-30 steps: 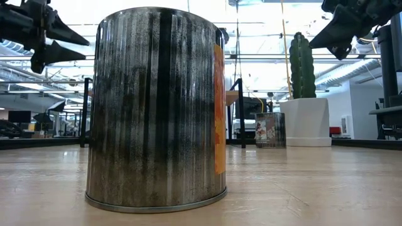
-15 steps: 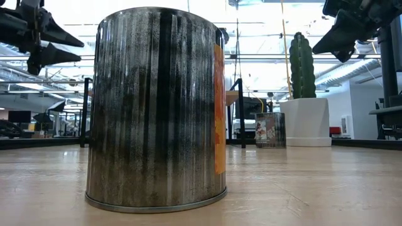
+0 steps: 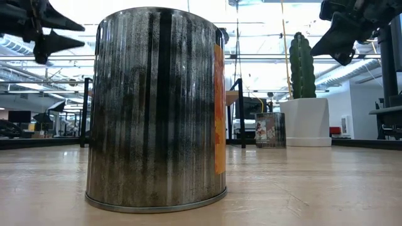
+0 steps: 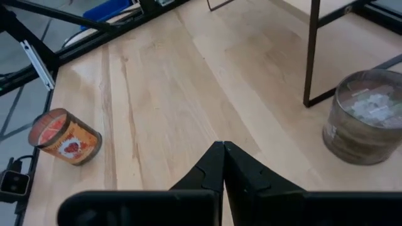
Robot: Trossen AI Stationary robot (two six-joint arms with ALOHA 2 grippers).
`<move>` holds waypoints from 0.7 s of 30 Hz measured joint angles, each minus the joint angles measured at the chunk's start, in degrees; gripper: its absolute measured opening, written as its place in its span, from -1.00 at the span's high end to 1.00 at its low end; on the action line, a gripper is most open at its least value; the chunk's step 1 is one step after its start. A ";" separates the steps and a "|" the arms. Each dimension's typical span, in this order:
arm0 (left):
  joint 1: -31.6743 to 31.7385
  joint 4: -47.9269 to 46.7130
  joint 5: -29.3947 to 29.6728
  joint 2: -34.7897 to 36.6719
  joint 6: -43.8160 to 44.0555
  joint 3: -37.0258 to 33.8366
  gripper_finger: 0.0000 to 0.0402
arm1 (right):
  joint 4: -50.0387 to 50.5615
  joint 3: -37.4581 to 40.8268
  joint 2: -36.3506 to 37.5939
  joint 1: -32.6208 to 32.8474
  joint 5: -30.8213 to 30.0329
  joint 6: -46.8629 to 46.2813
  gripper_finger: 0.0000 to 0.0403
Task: Pick & Place candle stick holders
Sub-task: Put the brown scented candle on the shelf
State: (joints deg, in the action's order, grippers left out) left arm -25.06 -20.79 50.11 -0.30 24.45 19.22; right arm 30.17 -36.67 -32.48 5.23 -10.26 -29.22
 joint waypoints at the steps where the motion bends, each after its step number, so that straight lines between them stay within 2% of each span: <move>1: 0.00 1.39 -0.21 0.00 -1.75 0.00 -0.03 | -0.62 0.00 -0.37 0.00 -0.01 -0.06 0.98; 6: 0.00 3.97 -0.52 0.00 -5.36 0.02 -0.03 | -5.10 0.00 -3.05 0.00 -0.07 0.16 0.98; 21: 0.00 4.38 -0.62 0.00 -5.29 0.02 -0.03 | -17.93 0.00 -15.22 0.00 -0.13 -0.10 0.98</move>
State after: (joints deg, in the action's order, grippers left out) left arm -25.06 -16.40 49.50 -0.30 19.17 19.25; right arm 12.23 -36.67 -47.71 5.23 -10.39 -29.32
